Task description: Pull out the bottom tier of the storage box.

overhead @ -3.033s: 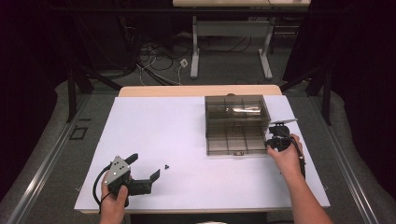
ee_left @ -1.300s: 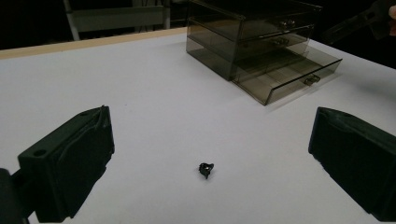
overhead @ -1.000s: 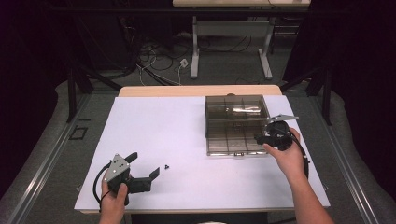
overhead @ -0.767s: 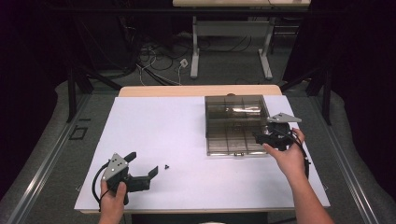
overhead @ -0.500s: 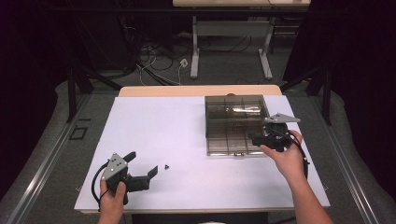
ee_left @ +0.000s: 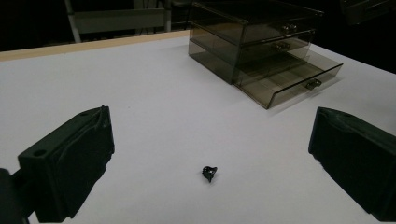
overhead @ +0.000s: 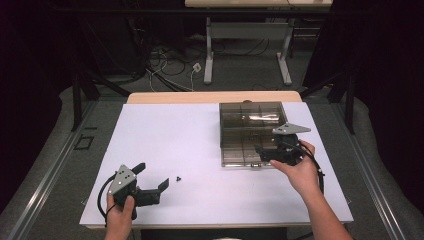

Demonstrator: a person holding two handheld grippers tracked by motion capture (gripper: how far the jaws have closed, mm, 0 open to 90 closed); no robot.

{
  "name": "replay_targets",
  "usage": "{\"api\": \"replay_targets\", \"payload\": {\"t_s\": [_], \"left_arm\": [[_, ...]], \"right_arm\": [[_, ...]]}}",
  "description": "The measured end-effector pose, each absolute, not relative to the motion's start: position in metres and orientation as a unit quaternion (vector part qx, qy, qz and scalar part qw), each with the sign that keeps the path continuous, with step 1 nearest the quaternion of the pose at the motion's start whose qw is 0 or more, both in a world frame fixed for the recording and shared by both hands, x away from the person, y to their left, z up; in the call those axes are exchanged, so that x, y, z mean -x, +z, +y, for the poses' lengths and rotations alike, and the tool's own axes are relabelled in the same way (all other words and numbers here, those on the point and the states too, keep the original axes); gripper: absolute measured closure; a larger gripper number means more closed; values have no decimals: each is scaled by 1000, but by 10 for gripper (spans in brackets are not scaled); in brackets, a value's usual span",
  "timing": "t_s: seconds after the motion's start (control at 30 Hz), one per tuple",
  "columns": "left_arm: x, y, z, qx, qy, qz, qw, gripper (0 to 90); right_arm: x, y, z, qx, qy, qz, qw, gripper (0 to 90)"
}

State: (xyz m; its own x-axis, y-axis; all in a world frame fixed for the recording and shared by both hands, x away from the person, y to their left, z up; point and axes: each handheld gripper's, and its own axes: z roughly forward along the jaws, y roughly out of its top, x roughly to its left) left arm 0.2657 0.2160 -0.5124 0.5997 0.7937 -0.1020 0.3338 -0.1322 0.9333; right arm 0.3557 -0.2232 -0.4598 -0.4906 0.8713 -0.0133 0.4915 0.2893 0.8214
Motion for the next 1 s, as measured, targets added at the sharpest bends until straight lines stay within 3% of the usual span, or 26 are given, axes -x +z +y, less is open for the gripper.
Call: {"api": "replay_targets", "payload": {"t_s": [1.0], "left_arm": [[-263, -512, 221, -713, 227, 400, 529, 4]], "right_arm": [[-334, -475, -137, -337, 442, 814, 167, 266]]}}
